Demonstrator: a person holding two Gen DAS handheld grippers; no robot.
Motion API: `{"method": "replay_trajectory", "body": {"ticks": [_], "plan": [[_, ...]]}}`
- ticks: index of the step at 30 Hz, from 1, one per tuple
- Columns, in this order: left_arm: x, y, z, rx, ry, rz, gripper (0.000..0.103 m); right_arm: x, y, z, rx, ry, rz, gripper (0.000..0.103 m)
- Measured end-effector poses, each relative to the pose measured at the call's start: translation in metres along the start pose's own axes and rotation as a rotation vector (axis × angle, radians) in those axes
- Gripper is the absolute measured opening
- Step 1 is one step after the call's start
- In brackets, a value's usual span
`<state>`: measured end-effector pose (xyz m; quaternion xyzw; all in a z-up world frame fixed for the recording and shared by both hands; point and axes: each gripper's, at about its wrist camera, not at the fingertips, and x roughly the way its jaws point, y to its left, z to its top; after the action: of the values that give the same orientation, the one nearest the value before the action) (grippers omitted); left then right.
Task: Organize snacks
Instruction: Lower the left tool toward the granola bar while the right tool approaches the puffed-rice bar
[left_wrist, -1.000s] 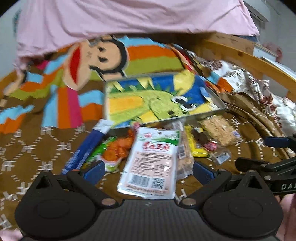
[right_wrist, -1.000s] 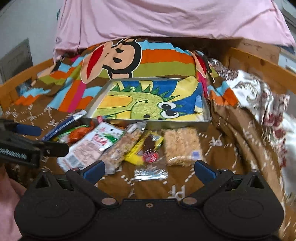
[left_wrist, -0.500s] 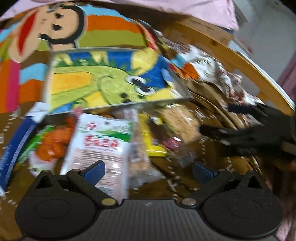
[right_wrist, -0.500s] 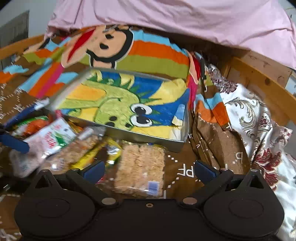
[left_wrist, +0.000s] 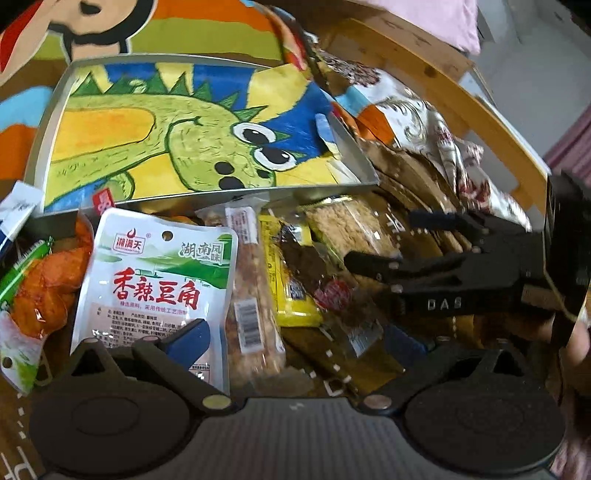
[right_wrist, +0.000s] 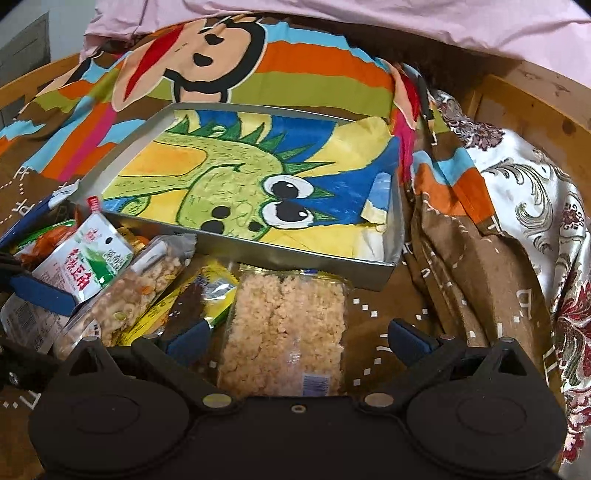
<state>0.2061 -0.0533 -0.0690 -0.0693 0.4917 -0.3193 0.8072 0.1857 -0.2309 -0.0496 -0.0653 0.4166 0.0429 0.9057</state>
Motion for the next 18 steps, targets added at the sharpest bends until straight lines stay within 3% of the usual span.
{"method": "replay_trajectory", "body": {"ticks": [4, 10, 18], "plan": [[-0.001, 0.005, 0.004, -0.052, -0.013, -0.037, 0.102, 0.001, -0.008, 0.001, 0.05, 0.003, 0.009, 0.102], [-0.009, -0.009, -0.001, 0.04, -0.064, -0.082, 0.102, 0.002, -0.012, 0.0, 0.076, 0.007, 0.025, 0.102], [0.002, -0.005, 0.002, 0.03, -0.011, -0.082, 0.102, 0.003, -0.008, -0.002, 0.067, 0.019, 0.04, 0.102]]}}
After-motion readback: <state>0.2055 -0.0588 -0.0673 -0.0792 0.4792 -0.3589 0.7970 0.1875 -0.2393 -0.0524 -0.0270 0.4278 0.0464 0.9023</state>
